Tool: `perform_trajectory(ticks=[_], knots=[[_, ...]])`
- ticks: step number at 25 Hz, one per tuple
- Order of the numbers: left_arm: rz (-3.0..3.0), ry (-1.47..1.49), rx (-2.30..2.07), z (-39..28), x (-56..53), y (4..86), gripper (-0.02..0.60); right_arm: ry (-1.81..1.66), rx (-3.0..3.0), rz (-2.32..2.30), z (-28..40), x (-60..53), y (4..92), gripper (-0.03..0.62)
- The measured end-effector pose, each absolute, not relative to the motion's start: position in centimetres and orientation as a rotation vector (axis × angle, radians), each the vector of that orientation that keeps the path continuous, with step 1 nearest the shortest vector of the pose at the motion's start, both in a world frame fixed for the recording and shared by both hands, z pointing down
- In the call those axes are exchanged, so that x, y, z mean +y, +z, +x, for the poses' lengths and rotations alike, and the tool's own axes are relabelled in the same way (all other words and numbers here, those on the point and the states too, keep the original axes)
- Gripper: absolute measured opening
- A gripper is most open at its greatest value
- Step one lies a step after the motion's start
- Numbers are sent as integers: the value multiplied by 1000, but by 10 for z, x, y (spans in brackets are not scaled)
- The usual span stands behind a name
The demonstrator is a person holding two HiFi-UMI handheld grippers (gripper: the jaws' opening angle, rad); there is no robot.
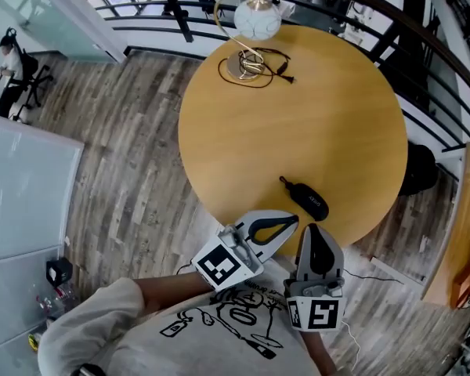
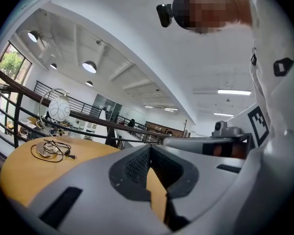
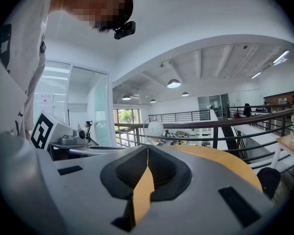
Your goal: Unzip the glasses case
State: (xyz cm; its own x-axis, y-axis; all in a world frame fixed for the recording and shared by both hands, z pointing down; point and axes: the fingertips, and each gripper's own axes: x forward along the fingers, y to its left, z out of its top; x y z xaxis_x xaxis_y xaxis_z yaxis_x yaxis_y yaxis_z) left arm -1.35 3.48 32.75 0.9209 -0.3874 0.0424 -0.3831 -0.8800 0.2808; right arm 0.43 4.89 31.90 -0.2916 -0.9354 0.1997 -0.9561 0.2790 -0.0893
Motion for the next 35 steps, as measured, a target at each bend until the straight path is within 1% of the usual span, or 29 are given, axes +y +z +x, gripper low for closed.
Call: perform_trajectory(ticks=[12,18,22,29,35], knots=[[2755,-4,-589,-20,30,340,6,323,-2401,1788,3,41,330,21],[2766,-3,-602,-3,30,336,6,312,-2407,1783,22,44,328,21],[2765,31,-606,15,29,341,6,324,-2392,1787,47,45,332,21],[2762,222,-554,55,29,368,6,408,-2315,1742,98,53,365,21],[2740,519,-434,86,27,434,6,563,-2227,1625,121,58,436,25]])
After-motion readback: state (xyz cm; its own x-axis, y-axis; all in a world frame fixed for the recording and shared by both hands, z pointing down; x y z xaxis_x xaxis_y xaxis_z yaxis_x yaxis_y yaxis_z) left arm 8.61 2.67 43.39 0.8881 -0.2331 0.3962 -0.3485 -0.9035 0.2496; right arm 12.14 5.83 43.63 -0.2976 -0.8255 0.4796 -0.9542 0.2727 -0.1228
